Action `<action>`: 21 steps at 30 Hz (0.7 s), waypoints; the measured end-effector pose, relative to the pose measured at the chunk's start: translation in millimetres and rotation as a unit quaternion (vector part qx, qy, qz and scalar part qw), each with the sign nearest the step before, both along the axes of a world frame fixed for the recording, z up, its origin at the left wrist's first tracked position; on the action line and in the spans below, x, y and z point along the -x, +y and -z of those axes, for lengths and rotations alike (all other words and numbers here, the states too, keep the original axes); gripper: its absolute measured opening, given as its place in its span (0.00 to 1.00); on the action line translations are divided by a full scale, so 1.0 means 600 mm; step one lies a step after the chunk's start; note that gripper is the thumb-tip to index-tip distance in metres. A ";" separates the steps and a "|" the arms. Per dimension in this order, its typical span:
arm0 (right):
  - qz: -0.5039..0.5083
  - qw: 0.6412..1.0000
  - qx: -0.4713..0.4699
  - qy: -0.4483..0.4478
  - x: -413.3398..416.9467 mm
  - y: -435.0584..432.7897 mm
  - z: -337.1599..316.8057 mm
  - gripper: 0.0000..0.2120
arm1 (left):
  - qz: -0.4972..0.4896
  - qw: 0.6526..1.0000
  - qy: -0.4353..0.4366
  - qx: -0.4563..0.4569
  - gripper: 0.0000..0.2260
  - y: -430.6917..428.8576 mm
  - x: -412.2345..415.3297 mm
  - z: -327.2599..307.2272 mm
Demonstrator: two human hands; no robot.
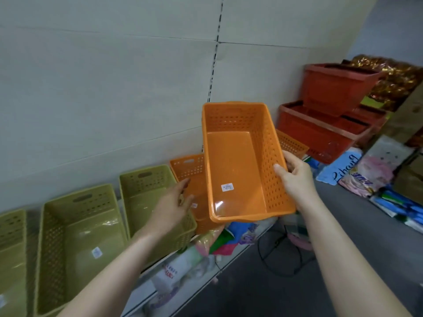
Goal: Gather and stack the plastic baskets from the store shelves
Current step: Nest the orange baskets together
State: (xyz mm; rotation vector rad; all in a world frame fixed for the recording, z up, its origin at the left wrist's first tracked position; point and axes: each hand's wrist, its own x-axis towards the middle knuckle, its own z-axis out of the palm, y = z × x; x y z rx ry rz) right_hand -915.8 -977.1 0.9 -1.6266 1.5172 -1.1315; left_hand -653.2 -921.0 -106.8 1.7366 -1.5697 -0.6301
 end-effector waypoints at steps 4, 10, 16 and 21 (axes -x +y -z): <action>-0.033 0.999 -0.019 -0.014 -0.011 -0.089 0.021 0.21 | -0.025 0.995 -0.063 -0.069 0.27 -0.071 0.011 0.055; -0.092 0.990 -0.096 -0.057 -0.035 -0.189 0.086 0.18 | -0.079 0.983 -0.086 -0.145 0.31 -0.094 0.020 0.087; -0.197 0.971 -0.137 0.011 -0.057 -0.244 0.145 0.17 | -0.135 0.979 -0.074 -0.133 0.26 -0.075 0.045 0.101; -0.272 0.948 -0.115 0.119 -0.052 -0.277 0.198 0.13 | -0.165 0.973 -0.050 -0.152 0.22 -0.063 0.076 0.110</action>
